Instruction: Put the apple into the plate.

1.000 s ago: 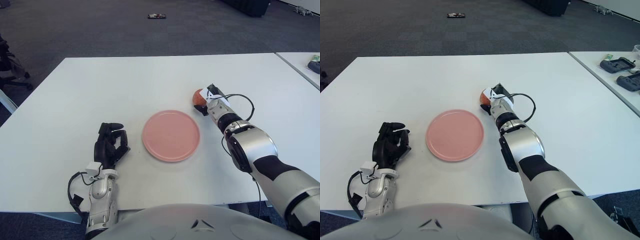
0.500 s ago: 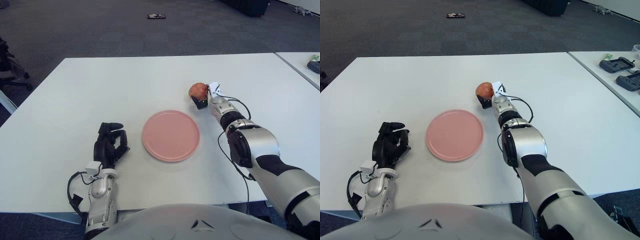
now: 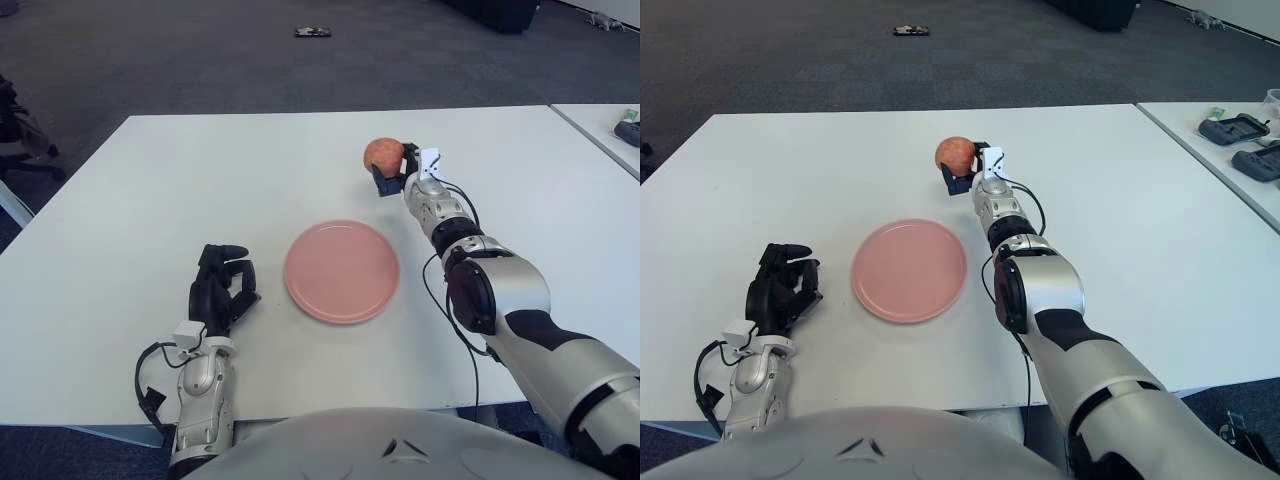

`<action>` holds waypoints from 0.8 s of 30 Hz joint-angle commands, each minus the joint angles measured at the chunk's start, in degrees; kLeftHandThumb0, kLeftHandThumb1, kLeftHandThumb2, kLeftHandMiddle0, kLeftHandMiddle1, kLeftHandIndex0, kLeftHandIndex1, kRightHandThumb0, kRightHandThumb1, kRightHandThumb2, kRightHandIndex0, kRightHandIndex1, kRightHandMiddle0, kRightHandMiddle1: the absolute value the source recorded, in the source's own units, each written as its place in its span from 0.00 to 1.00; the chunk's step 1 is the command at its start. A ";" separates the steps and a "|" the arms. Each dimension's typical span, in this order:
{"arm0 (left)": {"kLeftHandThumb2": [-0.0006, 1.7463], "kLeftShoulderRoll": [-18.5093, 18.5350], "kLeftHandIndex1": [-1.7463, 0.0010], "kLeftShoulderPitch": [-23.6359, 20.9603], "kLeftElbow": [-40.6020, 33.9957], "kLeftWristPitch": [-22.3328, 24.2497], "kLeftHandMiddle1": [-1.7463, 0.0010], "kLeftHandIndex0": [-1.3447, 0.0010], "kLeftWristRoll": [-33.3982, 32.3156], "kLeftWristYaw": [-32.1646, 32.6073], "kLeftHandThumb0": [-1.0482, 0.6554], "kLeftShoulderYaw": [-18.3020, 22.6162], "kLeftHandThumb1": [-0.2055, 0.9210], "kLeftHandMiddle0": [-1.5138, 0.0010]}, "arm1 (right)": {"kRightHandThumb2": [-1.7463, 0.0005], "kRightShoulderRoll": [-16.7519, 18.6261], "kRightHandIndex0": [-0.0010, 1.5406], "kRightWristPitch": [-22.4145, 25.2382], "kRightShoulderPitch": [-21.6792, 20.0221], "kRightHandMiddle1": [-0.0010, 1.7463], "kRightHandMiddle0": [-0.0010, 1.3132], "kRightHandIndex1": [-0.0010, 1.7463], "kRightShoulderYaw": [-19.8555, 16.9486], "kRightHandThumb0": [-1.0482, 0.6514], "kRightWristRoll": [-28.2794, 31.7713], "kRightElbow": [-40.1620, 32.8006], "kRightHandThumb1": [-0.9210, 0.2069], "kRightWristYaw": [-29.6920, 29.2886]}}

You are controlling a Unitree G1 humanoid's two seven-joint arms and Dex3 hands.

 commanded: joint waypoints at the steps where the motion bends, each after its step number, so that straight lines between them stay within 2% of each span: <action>1: 0.50 -0.20 0.00 0.54 1.38 1.77 0.00 0.74 0.12 0.61 0.39 -0.17 0.78 0.37 | 0.00 0.52 0.62 -4.87 3.19 1.00 0.52 0.95 1.73 0.62 0.53 -5.67 0.89 4.00; 5: 0.50 -0.09 0.00 0.46 1.51 1.48 0.00 0.74 0.64 0.60 0.39 -0.26 0.78 0.36 | 0.00 0.73 0.61 -8.55 8.31 1.00 0.52 0.96 5.46 0.62 -0.47 -14.37 0.89 9.43; 7: 0.50 -0.02 0.00 0.42 1.69 1.11 0.00 0.74 0.96 0.58 0.39 -0.29 0.78 0.36 | 0.00 0.41 0.61 -9.82 9.61 1.00 0.52 0.95 6.84 0.62 -0.97 -16.65 0.89 11.03; 12: 0.50 -0.15 0.00 0.51 1.81 0.95 0.00 0.74 0.54 0.28 0.39 -0.30 0.78 0.36 | 0.00 -2.90 0.63 -14.41 16.82 1.00 0.53 0.93 12.33 0.62 -1.50 -26.37 0.91 21.98; 17: 0.51 -0.13 0.00 0.55 1.83 0.99 0.00 0.74 1.19 0.73 0.39 -0.40 0.77 0.36 | 0.00 -5.01 0.63 -13.07 20.98 1.00 0.53 0.92 16.06 0.62 -2.85 -33.85 0.91 26.01; 24: 0.51 -0.21 0.00 0.39 2.18 1.11 0.00 0.73 0.15 0.26 0.39 -0.26 0.76 0.36 | 0.00 -6.99 0.63 -11.37 23.25 1.00 0.53 0.93 20.86 0.62 -4.39 -37.37 0.91 31.80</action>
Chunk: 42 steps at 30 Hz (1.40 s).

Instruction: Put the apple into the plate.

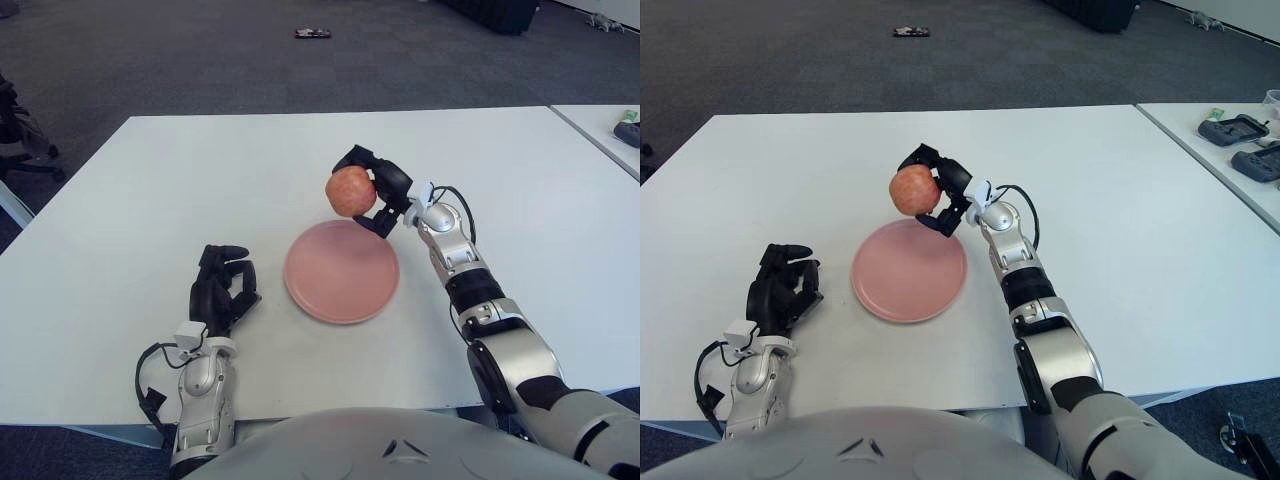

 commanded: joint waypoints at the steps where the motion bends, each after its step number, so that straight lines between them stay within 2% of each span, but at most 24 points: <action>1: 0.51 -0.13 0.00 0.33 1.85 1.81 0.00 0.73 -0.86 -0.21 0.39 -0.12 0.76 0.36 | 0.00 -1.31 0.63 0.95 -0.22 1.00 0.53 0.93 2.28 0.62 -1.05 -2.60 0.91 2.59; 9: 0.52 0.24 0.00 0.13 2.45 0.88 0.00 0.73 -2.05 -1.40 0.39 -0.16 0.76 0.35 | 0.00 -4.89 0.62 3.70 0.55 1.00 0.53 0.93 6.92 0.62 -5.28 -7.31 0.90 6.14; 15: 0.52 0.40 0.00 -0.03 2.84 0.44 0.00 0.73 -1.12 -0.81 0.39 -0.17 0.76 0.34 | 0.00 -7.28 0.62 5.34 2.55 1.00 0.53 0.93 11.00 0.62 -13.33 -12.50 0.90 3.34; 25: 0.50 0.16 0.00 0.06 2.09 1.60 0.00 0.74 -1.31 -0.54 0.39 -0.28 0.78 0.35 | 0.00 -9.43 0.62 12.32 4.15 1.00 0.52 0.94 15.65 0.61 -25.59 -20.17 0.90 -0.34; 35: 0.51 0.13 0.00 -0.03 2.28 1.49 0.00 0.73 -3.07 -1.40 0.39 -0.21 0.76 0.34 | 0.00 -10.47 0.62 15.16 5.29 1.00 0.53 0.94 18.26 0.61 -30.57 -23.57 0.90 -1.13; 38: 0.52 0.07 0.00 -0.06 2.33 1.51 0.00 0.73 -3.30 -1.44 0.39 -0.15 0.76 0.34 | 0.00 -10.95 0.60 15.63 5.32 1.00 0.52 0.96 18.98 0.61 -31.93 -24.07 0.89 -1.06; 39: 0.52 -0.03 0.00 -0.09 2.37 1.53 0.00 0.73 -3.53 -1.46 0.39 -0.07 0.76 0.34 | 0.02 -11.40 0.60 15.87 5.36 0.96 0.53 0.97 19.53 0.61 -33.03 -24.46 0.88 -0.85; 42: 0.52 -0.13 0.00 -0.21 2.63 1.33 0.00 0.73 -3.76 -1.56 0.39 0.07 0.76 0.35 | 0.10 -12.05 0.54 16.42 5.60 0.93 0.47 0.99 20.33 0.61 -34.60 -25.24 0.77 -0.46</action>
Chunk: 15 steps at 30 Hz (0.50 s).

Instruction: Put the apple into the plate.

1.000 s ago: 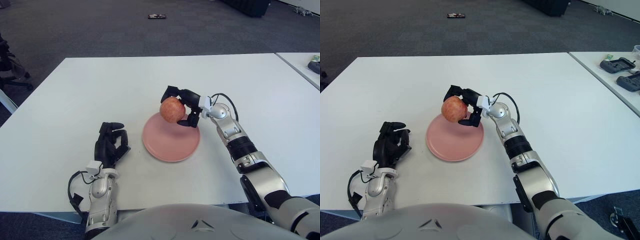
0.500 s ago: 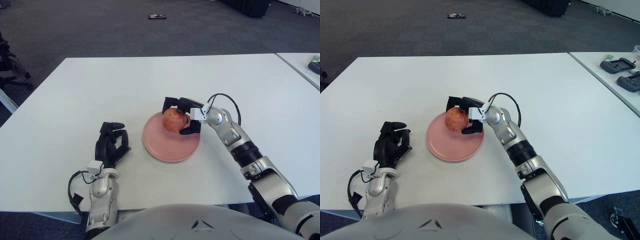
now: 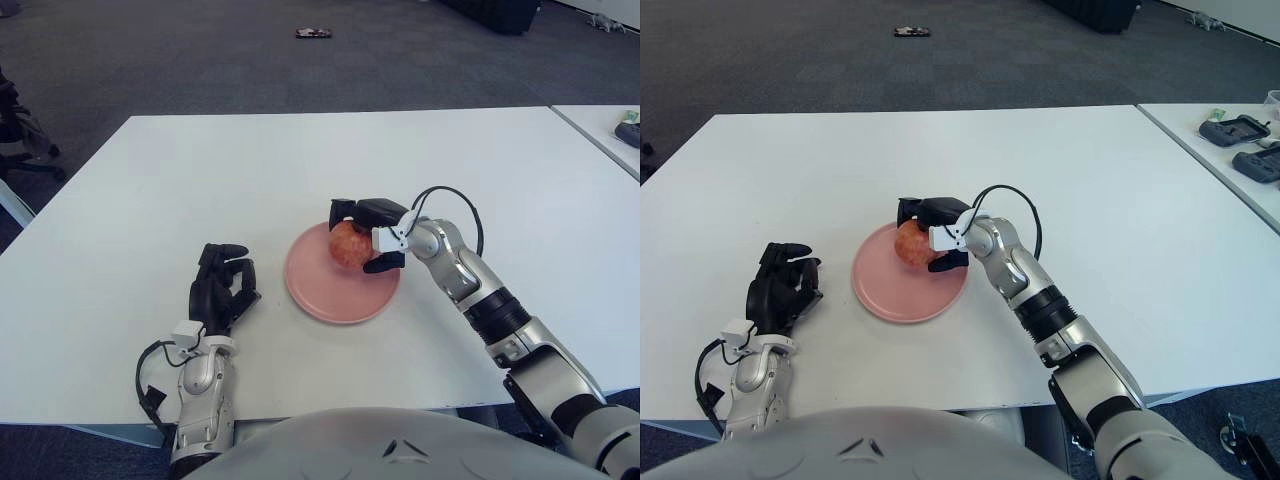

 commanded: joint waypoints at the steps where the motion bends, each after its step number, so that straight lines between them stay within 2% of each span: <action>1: 0.52 -0.36 0.00 0.46 1.98 1.42 0.00 0.73 -0.84 -0.19 0.39 0.07 0.75 0.35 | 0.12 -1.47 0.52 0.71 0.37 0.93 0.45 0.99 0.67 0.61 -1.75 -1.52 0.74 -0.03; 3: 0.52 -0.49 0.00 0.46 2.01 1.46 0.00 0.73 -1.21 -0.30 0.39 0.14 0.75 0.35 | 0.21 -1.69 0.46 0.65 0.55 0.92 0.38 1.00 0.86 0.61 -1.93 -1.67 0.61 0.01; 5: 0.52 -0.53 0.00 0.44 2.05 1.35 0.00 0.73 -1.36 -0.39 0.39 0.14 0.75 0.35 | 0.31 -2.06 0.36 0.33 0.74 0.94 0.20 1.00 1.07 0.73 -1.97 -2.20 0.47 0.39; 6: 0.52 -0.51 0.00 0.43 2.10 1.22 0.00 0.73 -1.35 -0.43 0.39 0.11 0.75 0.35 | 0.34 -2.29 0.23 0.13 0.85 0.86 0.12 0.89 1.19 0.56 -1.96 -2.57 0.51 0.68; 7: 0.52 -0.45 0.00 0.45 2.07 1.26 0.00 0.73 -1.25 -0.39 0.39 0.07 0.75 0.35 | 0.35 -2.60 0.15 -0.22 0.79 0.79 0.08 0.82 1.39 0.45 -2.03 -2.90 0.53 1.02; 8: 0.52 -0.40 0.00 0.48 2.02 1.32 0.00 0.73 -1.19 -0.36 0.39 0.04 0.75 0.35 | 0.36 -2.80 0.12 -0.41 0.73 0.76 0.06 0.76 1.54 0.41 -2.08 -3.13 0.53 1.25; 10: 0.52 -0.30 0.00 0.53 1.91 1.56 0.00 0.73 -0.98 -0.24 0.39 -0.01 0.75 0.34 | 0.40 -3.20 0.05 -0.87 0.55 0.63 0.03 0.56 1.87 0.29 -2.37 -3.36 0.52 1.37; 11: 0.52 -0.27 0.00 0.53 1.94 1.56 0.00 0.73 -0.89 -0.21 0.39 -0.03 0.75 0.34 | 0.40 -3.46 0.04 -1.13 0.51 0.61 0.02 0.53 2.10 0.27 -2.75 -3.47 0.51 1.26; 14: 0.52 -0.27 0.00 0.51 2.07 1.53 0.00 0.73 -0.78 -0.14 0.39 -0.03 0.76 0.34 | 0.46 -4.03 0.01 -1.51 0.30 0.43 0.01 0.29 2.72 0.18 -3.84 -3.71 0.44 1.16; 15: 0.52 -0.22 0.00 0.49 2.18 1.49 0.00 0.73 -0.66 -0.10 0.39 -0.02 0.76 0.34 | 0.47 -4.21 0.01 -1.61 0.20 0.41 0.00 0.26 2.92 0.17 -4.23 -3.77 0.43 1.19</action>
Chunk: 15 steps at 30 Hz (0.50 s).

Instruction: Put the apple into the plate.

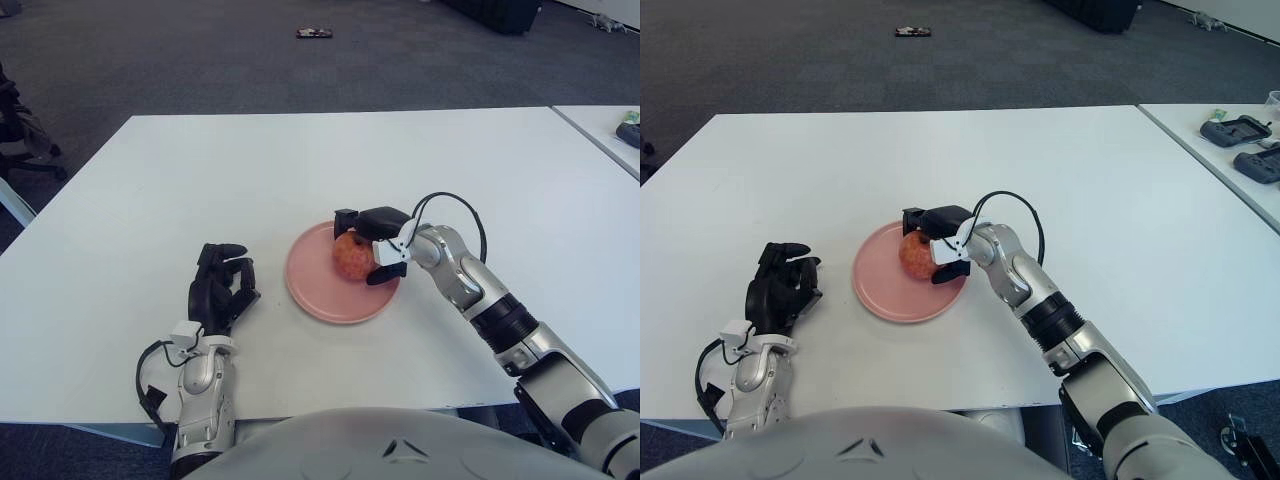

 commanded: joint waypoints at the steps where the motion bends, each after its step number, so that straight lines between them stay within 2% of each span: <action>1: 0.52 0.06 0.00 0.58 1.95 1.83 0.00 0.73 0.42 0.18 0.39 -0.12 0.76 0.34 | 0.49 -0.99 0.01 -0.71 -1.16 0.34 0.00 0.19 0.71 0.15 -1.86 -1.11 0.41 -0.14; 2: 0.52 0.21 0.00 0.56 2.12 1.65 0.00 0.73 0.81 0.24 0.39 -0.15 0.76 0.34 | 0.49 -1.17 0.00 -1.11 -1.27 0.32 0.00 0.17 0.87 0.14 -2.13 -1.09 0.40 -0.23; 4: 0.52 0.42 0.00 0.49 2.31 1.51 0.00 0.73 1.24 0.32 0.39 -0.15 0.76 0.34 | 0.53 -1.41 0.00 -2.21 -1.47 0.19 0.00 0.07 1.02 0.10 -2.34 -0.86 0.35 -0.58; 5: 0.52 0.48 0.00 0.46 2.35 1.53 0.00 0.73 1.33 0.32 0.39 -0.12 0.76 0.34 | 0.54 -1.48 0.00 -2.78 -1.57 0.13 0.00 0.04 1.05 0.08 -2.34 -0.69 0.34 -0.78; 8: 0.52 0.42 0.00 0.40 2.35 1.89 0.00 0.73 0.83 0.15 0.39 0.01 0.76 0.34 | 0.57 -1.68 0.00 -5.40 -1.63 0.05 0.00 0.01 0.70 0.05 -1.39 0.07 0.31 -2.02; 12: 0.52 0.50 0.00 0.31 2.47 1.96 0.00 0.73 1.19 0.53 0.39 0.10 0.76 0.33 | 0.61 -1.78 0.00 -8.48 -0.98 0.01 0.00 0.00 -0.44 0.03 0.83 0.43 0.30 -3.30; 15: 0.52 0.98 0.00 0.10 3.01 1.62 0.00 0.73 2.57 1.14 0.39 0.24 0.76 0.33 | 0.64 -2.36 0.00 -9.22 0.16 0.00 0.00 0.00 -2.11 0.01 3.95 -2.73 0.28 -1.68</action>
